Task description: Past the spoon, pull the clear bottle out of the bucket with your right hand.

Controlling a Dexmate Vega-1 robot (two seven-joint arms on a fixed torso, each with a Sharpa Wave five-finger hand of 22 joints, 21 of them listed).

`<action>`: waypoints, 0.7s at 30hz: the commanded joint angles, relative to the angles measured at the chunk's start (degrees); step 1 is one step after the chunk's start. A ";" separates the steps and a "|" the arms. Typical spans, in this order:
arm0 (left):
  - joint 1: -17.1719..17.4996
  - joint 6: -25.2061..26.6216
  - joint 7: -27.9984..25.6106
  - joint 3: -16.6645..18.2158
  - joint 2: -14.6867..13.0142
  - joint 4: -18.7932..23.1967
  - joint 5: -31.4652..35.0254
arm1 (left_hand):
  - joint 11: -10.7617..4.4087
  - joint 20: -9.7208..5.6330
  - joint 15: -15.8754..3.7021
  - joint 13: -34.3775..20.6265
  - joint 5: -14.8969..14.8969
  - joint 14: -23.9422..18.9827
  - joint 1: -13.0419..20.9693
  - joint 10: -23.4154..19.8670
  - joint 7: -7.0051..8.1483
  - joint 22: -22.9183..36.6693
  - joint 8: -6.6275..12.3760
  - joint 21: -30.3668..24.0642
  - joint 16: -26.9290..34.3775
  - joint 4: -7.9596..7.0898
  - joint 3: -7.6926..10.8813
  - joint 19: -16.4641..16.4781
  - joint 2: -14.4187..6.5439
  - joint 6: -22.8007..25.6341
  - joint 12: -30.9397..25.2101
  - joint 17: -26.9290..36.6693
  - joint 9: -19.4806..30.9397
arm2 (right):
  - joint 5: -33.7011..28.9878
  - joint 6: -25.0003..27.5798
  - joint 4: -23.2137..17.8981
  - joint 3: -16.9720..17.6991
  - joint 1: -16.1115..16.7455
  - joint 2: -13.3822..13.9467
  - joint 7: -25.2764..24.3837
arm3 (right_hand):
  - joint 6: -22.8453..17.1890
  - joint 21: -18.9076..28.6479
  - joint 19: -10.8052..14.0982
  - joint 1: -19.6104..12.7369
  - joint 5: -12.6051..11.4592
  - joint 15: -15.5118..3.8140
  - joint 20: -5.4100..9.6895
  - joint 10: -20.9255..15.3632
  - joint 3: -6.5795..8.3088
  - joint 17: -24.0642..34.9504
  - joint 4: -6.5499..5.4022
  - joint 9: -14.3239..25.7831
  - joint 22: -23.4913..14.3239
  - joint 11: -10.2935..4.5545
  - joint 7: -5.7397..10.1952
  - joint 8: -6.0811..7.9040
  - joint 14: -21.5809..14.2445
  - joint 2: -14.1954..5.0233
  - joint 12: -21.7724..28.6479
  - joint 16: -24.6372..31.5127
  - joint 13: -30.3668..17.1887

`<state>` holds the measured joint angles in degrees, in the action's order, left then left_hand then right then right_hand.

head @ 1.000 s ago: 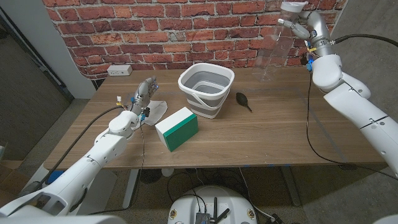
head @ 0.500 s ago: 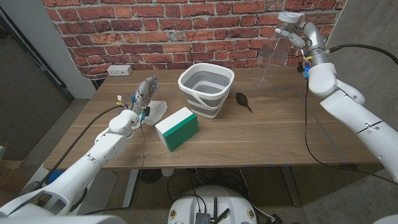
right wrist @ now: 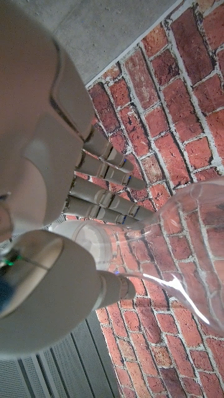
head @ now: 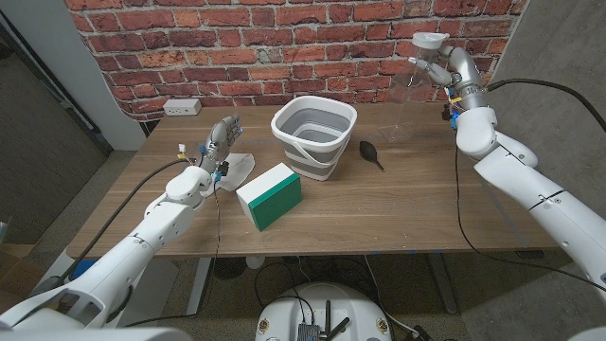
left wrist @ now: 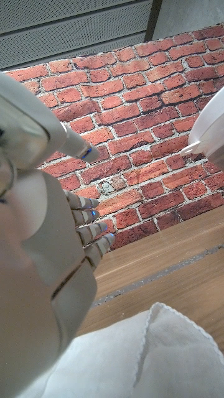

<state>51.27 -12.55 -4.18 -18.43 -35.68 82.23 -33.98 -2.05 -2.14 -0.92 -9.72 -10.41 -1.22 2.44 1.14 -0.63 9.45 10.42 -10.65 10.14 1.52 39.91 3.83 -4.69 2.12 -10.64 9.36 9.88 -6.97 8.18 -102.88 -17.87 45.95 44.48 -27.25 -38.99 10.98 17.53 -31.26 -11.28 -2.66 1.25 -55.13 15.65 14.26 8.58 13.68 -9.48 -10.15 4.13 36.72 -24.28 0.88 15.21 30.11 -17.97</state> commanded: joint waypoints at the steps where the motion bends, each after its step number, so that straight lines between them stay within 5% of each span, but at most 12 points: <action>1: 0.78 -0.06 -0.25 0.11 -0.03 0.28 -0.24 | 0.01 -1.85 -0.05 -0.27 0.17 -0.53 0.00 -0.58 0.16 0.11 0.11 -0.04 -0.14 0.29 0.30 0.50 -3.13 0.68 -0.21 0.14 0.17 | -3.24 1.10 1.09 -2.61 -0.27 -1.00 -1.56 | 0.29 -0.06 0.42 -3.03 -0.35 -8.36 0.06 -1.25 -0.08 0.20 0.05 0.13 -0.10 -2.28 0.05 0.19 0.17 -2.69 -0.24 0.16 -0.20; 21: 3.95 0.20 -2.43 0.86 -0.52 3.15 -0.42 | -0.06 -1.82 -0.08 -0.28 0.16 -0.59 -0.13 -0.74 0.16 0.12 0.13 -0.04 -0.12 0.29 0.36 0.56 -3.24 0.92 -0.23 0.17 0.19 | 0.07 -5.77 5.02 -3.69 -0.11 -1.43 1.69 | 1.05 -0.09 0.63 -3.25 -0.28 -8.22 0.32 -0.27 -0.26 0.39 0.00 -0.05 -0.12 -2.24 0.01 -0.03 0.75 -2.91 -0.69 0.09 -0.59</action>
<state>53.47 -12.52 -5.52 -17.99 -35.99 83.84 -34.30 -1.75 -2.14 -0.92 -9.72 -10.41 -1.22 2.44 0.83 -0.33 9.45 10.42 -10.65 10.14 1.51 39.91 3.82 -4.69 2.42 -10.64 9.36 9.88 -9.33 6.99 -100.02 -21.27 45.77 43.05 -27.91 -38.22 10.98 17.71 -31.26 -11.27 -2.59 1.44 -54.72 15.45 14.53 8.65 13.52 -9.47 -10.57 4.27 36.54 -23.74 0.88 14.59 30.11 -18.25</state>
